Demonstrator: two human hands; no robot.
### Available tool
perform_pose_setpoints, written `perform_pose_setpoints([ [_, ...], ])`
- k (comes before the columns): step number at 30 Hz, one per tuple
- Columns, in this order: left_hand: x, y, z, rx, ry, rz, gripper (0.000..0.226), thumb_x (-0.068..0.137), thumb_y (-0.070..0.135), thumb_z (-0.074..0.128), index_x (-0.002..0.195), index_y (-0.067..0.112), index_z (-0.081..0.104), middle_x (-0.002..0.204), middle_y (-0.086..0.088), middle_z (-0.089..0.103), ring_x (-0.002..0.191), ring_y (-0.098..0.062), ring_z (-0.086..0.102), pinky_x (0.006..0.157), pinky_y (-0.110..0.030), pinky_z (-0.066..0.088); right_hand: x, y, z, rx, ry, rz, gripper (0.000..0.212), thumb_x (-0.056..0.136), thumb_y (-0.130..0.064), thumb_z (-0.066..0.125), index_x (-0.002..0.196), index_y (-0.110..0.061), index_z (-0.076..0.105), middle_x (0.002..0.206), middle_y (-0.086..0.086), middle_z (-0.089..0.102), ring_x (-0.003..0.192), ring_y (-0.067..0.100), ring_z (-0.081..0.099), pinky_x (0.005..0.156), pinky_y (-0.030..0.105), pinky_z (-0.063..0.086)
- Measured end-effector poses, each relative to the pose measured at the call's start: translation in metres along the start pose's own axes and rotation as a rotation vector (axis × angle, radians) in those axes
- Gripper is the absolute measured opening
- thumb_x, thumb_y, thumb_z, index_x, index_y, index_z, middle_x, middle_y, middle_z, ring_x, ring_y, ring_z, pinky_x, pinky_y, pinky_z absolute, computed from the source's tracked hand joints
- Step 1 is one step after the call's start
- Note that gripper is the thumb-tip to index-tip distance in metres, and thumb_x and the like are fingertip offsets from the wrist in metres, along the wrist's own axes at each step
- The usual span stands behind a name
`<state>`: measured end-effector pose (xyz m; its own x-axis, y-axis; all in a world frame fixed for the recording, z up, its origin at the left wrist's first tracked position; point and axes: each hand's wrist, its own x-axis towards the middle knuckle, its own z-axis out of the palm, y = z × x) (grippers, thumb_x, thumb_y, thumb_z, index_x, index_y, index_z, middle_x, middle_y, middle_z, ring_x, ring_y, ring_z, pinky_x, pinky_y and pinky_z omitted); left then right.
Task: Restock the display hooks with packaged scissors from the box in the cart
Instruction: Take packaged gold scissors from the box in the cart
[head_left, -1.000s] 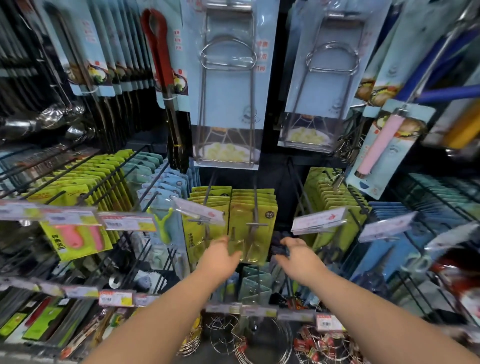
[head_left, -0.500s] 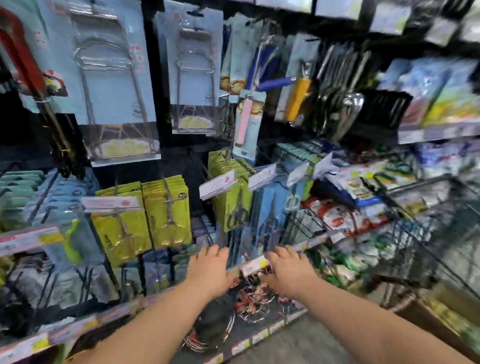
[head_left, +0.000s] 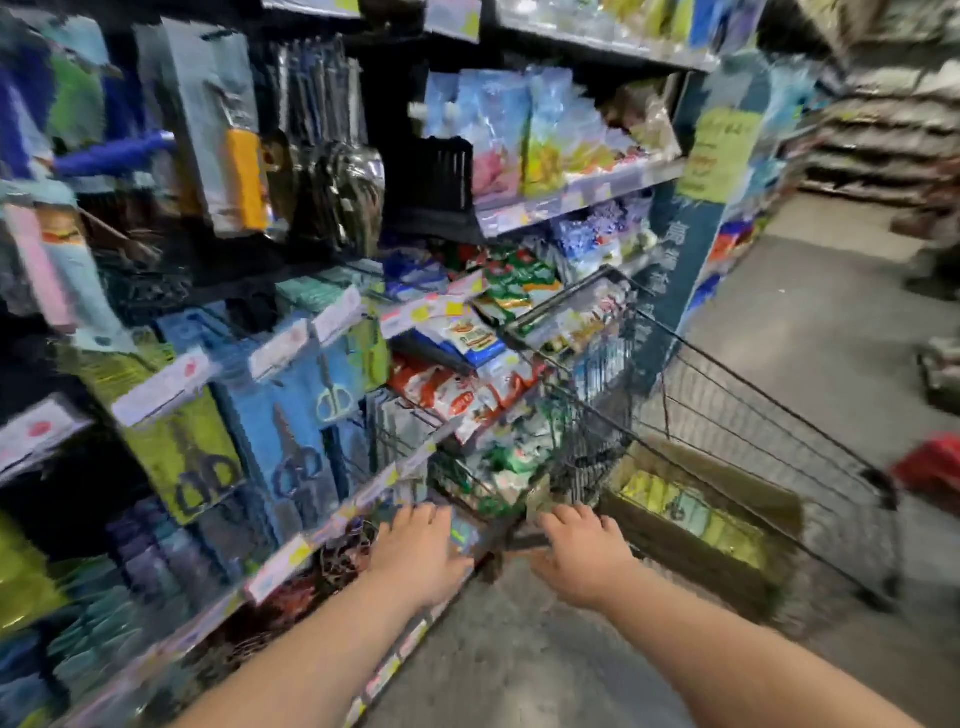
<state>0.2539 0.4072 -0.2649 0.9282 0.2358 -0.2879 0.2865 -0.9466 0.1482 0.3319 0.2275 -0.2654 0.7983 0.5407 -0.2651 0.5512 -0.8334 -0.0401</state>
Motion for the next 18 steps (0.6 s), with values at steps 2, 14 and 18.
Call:
perform_pose_setpoints([
  [2,0.020,0.046,0.002,0.026,-0.015,0.050,0.069,0.089,0.057,0.046,0.145,0.020,0.029,0.147,-0.005,0.035,0.137,-0.027,0.031,0.110,-0.043,0.032,-0.002,0.048,0.004,0.023,-0.016,0.052,0.053,0.093,-0.043,0.044,0.141,-0.023,0.033,0.149,0.004,0.031,0.142,0.028,0.020,0.112,0.048,0.023],
  [14,0.120,0.260,0.011,0.132,-0.055,0.274,0.066,0.091,0.055,0.046,0.144,0.020,0.030,0.147,-0.003,0.037,0.137,-0.027,0.033,0.112,-0.044,0.031,-0.019,0.267,0.003,0.092,-0.037,0.279,0.056,0.090,-0.046,0.046,0.140,-0.021,0.035,0.145,0.005,0.037,0.138,0.028,0.030,0.108,0.046,0.029],
  [18,0.150,0.298,0.017,0.181,-0.063,0.354,0.064,0.091,0.054,0.045,0.144,0.021,0.030,0.147,-0.003,0.036,0.137,-0.025,0.031,0.112,-0.044,0.027,-0.016,0.305,0.020,0.160,-0.068,0.342,0.060,0.091,-0.048,0.043,0.143,-0.021,0.030,0.148,0.006,0.035,0.140,0.028,0.025,0.112,0.048,0.024],
])
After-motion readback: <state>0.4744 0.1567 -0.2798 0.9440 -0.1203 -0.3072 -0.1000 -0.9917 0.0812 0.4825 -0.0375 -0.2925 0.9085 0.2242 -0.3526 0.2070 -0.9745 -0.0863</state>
